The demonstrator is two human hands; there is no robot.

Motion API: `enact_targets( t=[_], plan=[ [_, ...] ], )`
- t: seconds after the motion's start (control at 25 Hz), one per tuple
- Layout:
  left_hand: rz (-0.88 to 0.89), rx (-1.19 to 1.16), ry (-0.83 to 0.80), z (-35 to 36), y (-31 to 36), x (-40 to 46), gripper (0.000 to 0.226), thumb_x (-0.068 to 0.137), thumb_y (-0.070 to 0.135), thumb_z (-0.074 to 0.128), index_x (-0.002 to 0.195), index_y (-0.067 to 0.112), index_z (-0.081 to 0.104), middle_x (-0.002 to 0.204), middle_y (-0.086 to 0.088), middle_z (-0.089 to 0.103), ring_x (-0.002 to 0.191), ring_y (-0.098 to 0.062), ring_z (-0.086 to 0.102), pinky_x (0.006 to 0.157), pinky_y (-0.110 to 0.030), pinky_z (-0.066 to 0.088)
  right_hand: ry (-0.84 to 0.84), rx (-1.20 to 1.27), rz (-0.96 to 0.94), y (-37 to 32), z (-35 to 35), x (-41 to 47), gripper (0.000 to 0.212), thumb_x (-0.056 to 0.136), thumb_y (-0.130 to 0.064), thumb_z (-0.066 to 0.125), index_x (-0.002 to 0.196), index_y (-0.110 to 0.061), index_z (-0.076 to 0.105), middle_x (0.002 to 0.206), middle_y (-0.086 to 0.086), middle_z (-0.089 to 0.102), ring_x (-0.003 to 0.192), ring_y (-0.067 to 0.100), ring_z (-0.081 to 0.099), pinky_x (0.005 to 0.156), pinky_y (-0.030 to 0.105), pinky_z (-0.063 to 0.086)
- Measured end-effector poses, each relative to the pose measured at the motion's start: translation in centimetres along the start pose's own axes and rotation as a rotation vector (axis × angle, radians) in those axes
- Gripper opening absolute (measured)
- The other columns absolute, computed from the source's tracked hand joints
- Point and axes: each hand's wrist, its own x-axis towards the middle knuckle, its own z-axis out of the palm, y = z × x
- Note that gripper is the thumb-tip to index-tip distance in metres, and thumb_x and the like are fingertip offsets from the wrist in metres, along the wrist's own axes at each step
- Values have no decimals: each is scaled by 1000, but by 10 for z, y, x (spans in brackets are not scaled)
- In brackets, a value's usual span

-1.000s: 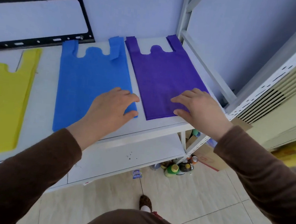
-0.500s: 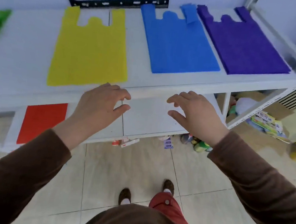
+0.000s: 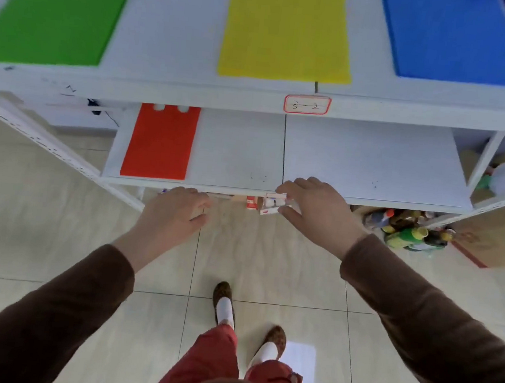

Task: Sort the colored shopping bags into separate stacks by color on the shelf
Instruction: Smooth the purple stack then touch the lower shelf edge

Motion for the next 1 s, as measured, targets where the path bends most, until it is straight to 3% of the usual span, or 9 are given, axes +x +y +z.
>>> enact_targets(
  t=[0.28, 0.56, 1.0],
  plan=[
    [-72, -39, -32, 30, -186, -5, 27, 90, 37, 58, 116, 32, 64, 111, 13, 64, 108, -14, 57, 82, -37, 52, -51, 13, 14, -108, 103, 95, 31, 87, -29, 59, 118, -24, 59, 99, -2, 63, 94, 23, 56, 78, 37, 48],
    [68, -37, -60, 80, -363, 67, 37, 86, 26, 64, 122, 22, 60, 116, 2, 59, 109, -23, 54, 86, -41, 50, -67, 55, 193, -173, 224, 210, 42, 89, -28, 58, 130, -23, 53, 116, 2, 59, 106, 24, 53, 85, 39, 49],
    [177, 127, -79, 179, -470, 208, 60, 88, 30, 64, 142, 19, 40, 141, -5, 43, 126, -28, 42, 95, -45, 46, -150, 41, 294, -151, 390, 337, 53, 92, -34, 57, 142, -23, 42, 141, 1, 45, 128, 24, 38, 97, 40, 46]
  ],
)
